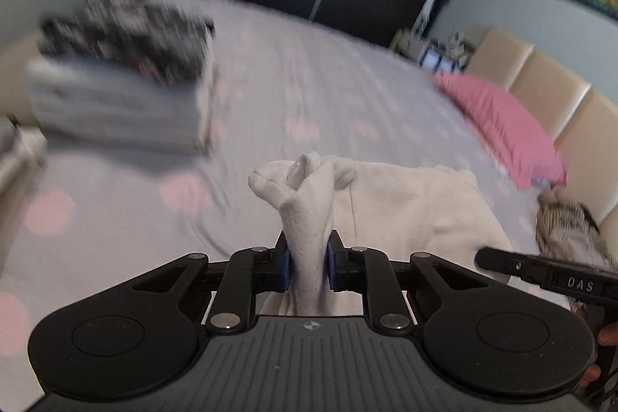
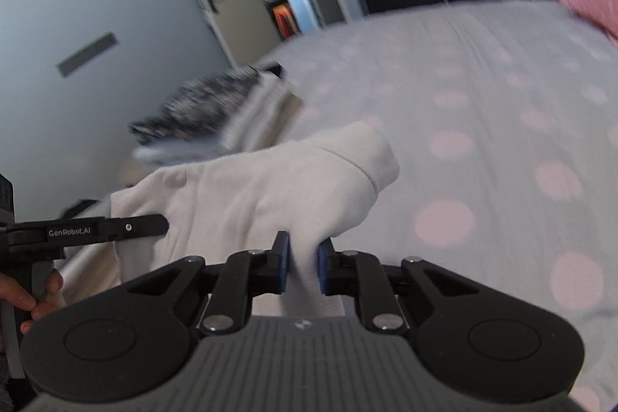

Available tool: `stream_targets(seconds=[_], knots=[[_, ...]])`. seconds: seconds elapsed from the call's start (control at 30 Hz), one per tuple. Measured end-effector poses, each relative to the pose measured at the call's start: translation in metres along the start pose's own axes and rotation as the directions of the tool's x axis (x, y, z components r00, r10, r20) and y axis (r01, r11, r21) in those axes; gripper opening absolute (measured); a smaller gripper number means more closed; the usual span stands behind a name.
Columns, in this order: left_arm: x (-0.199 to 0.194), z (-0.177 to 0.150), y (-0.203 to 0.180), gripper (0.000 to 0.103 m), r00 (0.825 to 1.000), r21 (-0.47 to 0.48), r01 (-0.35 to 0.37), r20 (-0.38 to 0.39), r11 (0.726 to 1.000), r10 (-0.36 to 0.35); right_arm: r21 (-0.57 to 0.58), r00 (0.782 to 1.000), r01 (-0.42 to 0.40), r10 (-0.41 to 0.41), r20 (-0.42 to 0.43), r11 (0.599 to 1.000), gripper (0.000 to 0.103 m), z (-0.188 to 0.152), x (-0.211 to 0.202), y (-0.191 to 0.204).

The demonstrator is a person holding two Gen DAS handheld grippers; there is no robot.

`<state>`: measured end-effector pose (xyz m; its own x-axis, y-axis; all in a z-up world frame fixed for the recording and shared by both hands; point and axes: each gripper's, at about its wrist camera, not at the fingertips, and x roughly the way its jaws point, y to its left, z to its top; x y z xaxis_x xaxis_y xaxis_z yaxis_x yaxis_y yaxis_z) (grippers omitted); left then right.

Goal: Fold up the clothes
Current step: 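Lift the folded cream top with both grippers and carry it to the clothes stack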

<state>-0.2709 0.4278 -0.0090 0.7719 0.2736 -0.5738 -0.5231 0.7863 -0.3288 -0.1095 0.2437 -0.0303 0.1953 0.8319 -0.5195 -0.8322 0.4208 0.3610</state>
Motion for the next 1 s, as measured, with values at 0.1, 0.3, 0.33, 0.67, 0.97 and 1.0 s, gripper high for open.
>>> stream_targets(seconds=[0.1,0.3,0.33,0.67,0.97,1.0], knots=[[-0.043,0.016,0.015,0.015,0.994,-0.027,-0.029,0.105,0.999,0.032,-0.055,0.998,-0.051,0.054,0.043,0.997,0.017,0.015,-0.007,0.034],[-0.13,0.051,0.057,0.015,0.952,-0.077,-0.131,0.269,0.988,0.147,-0.148,0.975,-0.189,0.203,0.09,0.971,0.017,0.051,-0.003,0.12],[-0.144,0.057,0.065,0.015,0.942,-0.085,-0.153,0.289,0.985,0.171,-0.162,0.969,-0.21,0.227,0.093,0.964,0.017,0.057,-0.001,0.136],[-0.249,0.088,0.133,0.015,0.838,-0.148,-0.394,0.348,0.907,0.421,-0.212,0.908,-0.401,0.418,0.039,0.891,0.017,0.063,0.032,0.274],[-0.255,0.092,0.198,0.015,0.803,-0.189,-0.501,0.262,0.845,0.535,-0.163,0.887,-0.462,0.458,-0.063,0.872,0.017,0.035,0.09,0.339],[-0.249,0.094,0.205,0.015,0.804,-0.189,-0.506,0.249,0.841,0.54,-0.16,0.888,-0.46,0.454,-0.074,0.873,0.017,0.034,0.099,0.341]])
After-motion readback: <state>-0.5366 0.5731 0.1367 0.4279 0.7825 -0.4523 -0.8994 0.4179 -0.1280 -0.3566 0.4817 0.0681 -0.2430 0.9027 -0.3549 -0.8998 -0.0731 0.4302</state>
